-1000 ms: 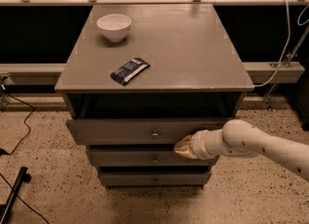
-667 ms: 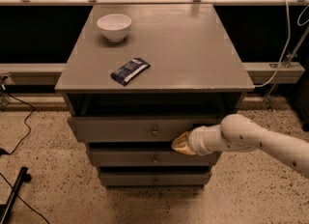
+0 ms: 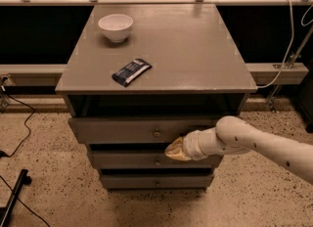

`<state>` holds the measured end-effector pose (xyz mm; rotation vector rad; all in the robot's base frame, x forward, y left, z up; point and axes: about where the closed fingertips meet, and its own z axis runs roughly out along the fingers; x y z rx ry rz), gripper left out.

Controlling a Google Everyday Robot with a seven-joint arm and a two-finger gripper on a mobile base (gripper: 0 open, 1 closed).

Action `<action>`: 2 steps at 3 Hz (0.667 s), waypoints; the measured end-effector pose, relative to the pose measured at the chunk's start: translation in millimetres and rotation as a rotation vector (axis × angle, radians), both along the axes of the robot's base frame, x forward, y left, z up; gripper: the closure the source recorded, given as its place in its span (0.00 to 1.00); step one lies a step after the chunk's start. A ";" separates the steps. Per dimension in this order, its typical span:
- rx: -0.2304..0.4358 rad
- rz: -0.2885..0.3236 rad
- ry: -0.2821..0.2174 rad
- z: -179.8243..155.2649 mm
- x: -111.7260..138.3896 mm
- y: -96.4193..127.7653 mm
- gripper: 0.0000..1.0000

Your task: Close top drawer

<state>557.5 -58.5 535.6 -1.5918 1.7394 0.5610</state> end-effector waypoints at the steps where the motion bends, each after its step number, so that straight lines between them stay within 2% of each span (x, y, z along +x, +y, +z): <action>1: -0.006 0.000 0.004 -0.9 -6.0 12.3 1.00; 2: -0.026 -0.012 0.000 -1.3 -5.3 23.2 1.00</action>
Offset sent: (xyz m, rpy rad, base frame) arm -0.0026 0.0330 0.0002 -0.0524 -0.0109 -0.0329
